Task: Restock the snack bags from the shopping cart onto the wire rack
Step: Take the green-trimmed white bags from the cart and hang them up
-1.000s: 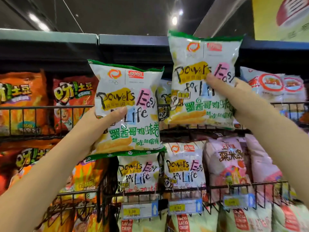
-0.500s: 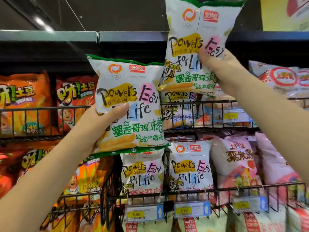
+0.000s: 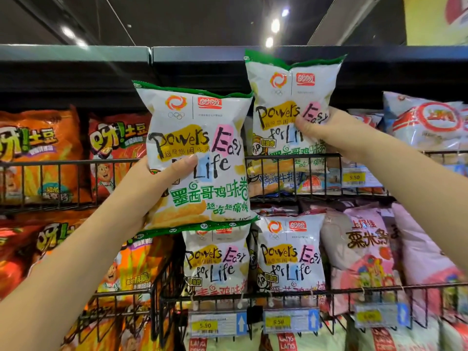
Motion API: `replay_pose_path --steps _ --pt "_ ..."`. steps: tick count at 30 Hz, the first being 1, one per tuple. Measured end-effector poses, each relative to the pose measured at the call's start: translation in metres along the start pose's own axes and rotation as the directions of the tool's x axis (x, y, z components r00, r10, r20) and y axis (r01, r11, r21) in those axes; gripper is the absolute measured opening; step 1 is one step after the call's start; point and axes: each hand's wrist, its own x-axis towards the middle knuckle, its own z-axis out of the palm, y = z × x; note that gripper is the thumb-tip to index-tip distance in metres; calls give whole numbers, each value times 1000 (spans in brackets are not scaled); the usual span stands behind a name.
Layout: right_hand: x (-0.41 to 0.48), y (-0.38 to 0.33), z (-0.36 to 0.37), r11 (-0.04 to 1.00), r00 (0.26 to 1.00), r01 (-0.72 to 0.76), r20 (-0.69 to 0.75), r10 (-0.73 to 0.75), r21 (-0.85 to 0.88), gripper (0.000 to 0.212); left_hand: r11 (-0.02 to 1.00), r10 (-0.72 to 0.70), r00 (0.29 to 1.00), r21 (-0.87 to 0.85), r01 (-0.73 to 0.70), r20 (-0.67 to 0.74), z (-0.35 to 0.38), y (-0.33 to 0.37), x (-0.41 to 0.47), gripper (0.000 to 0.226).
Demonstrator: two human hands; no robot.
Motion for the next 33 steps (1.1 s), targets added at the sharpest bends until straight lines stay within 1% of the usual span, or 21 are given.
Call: replay_pose_path --steps 2,6,8,9,11,12,15,17,18,21,22,23,25,26,27,29,31,33 --pt "-2 -1 -1 999 1000 -23 17 24 -22 53 1000 -4 1000 5 4 -3 1 -1 2 60" --pt "-4 -1 -4 982 988 -107 94 123 -155 64 1000 -10 1000 3 10 8 5 -2 2 60" --pt "-4 -3 -5 971 978 -161 100 181 -174 74 1000 -15 1000 12 15 -6 7 -2 3 61" --pt "-5 -6 -5 966 970 -184 124 208 -181 84 1000 -17 1000 13 18 -16 8 -2 3 60" --pt "-2 -6 -6 942 951 -201 176 253 -269 106 999 -30 999 14 30 -21 8 -2 2 53" --pt "-1 -6 -7 919 943 -203 186 277 -337 113 999 -37 999 23 38 -17 7 -2 2 51" --pt "2 -6 -8 872 922 -227 192 336 -434 115 999 -36 999 22 37 -11 6 -2 0 45" --pt "2 -7 -9 852 908 -237 205 365 -466 126 999 -42 999 32 43 -18 7 -2 -1 44" --pt "4 -7 -11 842 902 -247 203 380 -480 129 998 -46 999 33 46 -22 7 -2 -2 46" --pt "6 -2 -16 797 879 -286 185 439 -532 124 998 -47 999 29 48 -16 8 -3 -4 50" --pt "5 -4 -15 783 882 -275 177 437 -558 120 999 -46 999 28 46 -15 9 -3 -5 48" --pt "2 -6 -13 771 886 -261 173 430 -580 112 999 -40 999 21 40 -7 11 -2 -6 48" --pt "-7 -10 -9 771 899 -228 176 402 -595 85 999 -32 999 15 32 -7 15 -3 -7 48" --pt "-9 -9 -7 775 905 -223 171 391 -591 75 999 -31 999 17 32 -15 17 -2 -7 48" --pt "-13 -10 -6 771 905 -228 163 394 -595 72 999 -31 999 16 31 -21 19 -2 -7 47" --pt "-21 -14 -4 763 916 -207 153 371 -613 82 999 -23 1000 35 23 -14 24 0 -8 43" --pt "-24 -12 -1 753 945 -168 113 306 -637 90 998 -4 1000 64 5 -7 28 2 -9 43" --pt "-27 -8 2 762 972 -141 58 227 -632 86 998 -7 1000 70 7 3 28 4 -10 41"
